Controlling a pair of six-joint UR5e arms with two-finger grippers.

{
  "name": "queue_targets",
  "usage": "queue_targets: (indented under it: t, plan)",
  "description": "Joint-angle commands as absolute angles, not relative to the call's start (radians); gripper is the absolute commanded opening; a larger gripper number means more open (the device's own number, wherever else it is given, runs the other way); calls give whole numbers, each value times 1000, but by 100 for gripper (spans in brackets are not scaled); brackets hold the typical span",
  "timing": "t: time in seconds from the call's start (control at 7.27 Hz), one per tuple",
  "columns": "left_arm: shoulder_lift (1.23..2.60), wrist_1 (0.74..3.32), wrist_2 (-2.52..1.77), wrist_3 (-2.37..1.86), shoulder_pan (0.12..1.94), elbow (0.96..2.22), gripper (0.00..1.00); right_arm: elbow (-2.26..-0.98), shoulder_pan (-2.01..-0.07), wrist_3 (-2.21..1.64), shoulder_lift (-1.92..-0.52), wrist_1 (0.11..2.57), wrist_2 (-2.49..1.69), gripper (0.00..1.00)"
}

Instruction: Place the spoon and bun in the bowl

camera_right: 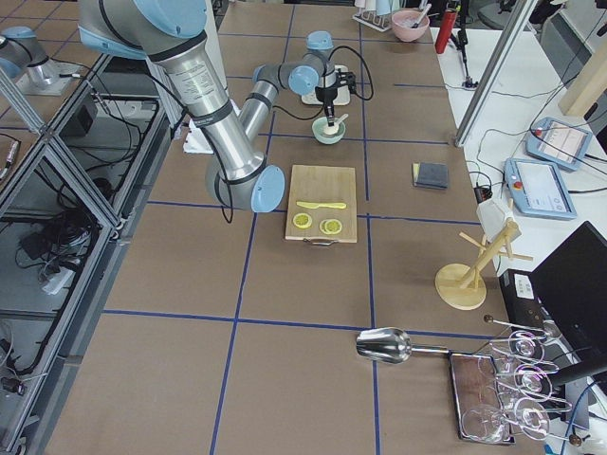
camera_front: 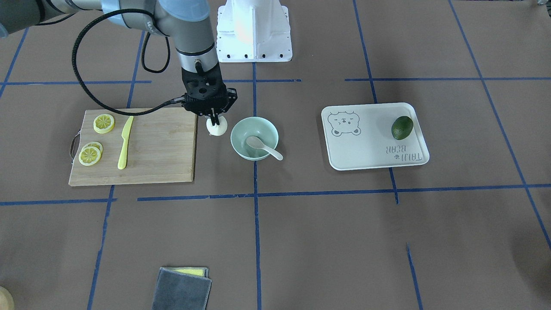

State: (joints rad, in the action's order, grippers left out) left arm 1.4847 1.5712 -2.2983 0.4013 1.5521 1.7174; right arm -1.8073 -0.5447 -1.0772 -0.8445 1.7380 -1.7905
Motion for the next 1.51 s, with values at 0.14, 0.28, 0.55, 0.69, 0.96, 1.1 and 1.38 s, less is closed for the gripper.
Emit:
queue_targets:
  t: [0.14, 0.28, 0.55, 0.69, 0.96, 1.1, 1.38]
  plan:
    - [1485, 1571, -2299, 400, 1554, 1721, 100, -1623, -476, -1143, -732, 1677, -1721, 58]
    - [1485, 1571, -2299, 400, 1554, 1723, 100, -1614, -465, -1149, -735, 1658, -1688, 100]
    - [1485, 1571, -2301, 400, 1552, 1723, 100, -1627, -472, -1141, -744, 1663, -1690, 100]
    - [1485, 1571, -2301, 400, 1552, 1723, 100, -1643, -503, -1126, -756, 1664, -1701, 100]
    - [1485, 1556, -2303, 400, 1554, 1709, 100, -1727, -689, -922, -866, 1664, -1875, 100]
    - [1483, 1554, -2306, 390, 1554, 1709, 100, -1727, -809, -752, -912, 1664, -1966, 100]
    - [1424, 1558, -2473, 248, 1559, 1716, 100, -1726, -1070, -394, -1050, 1666, -2150, 100]
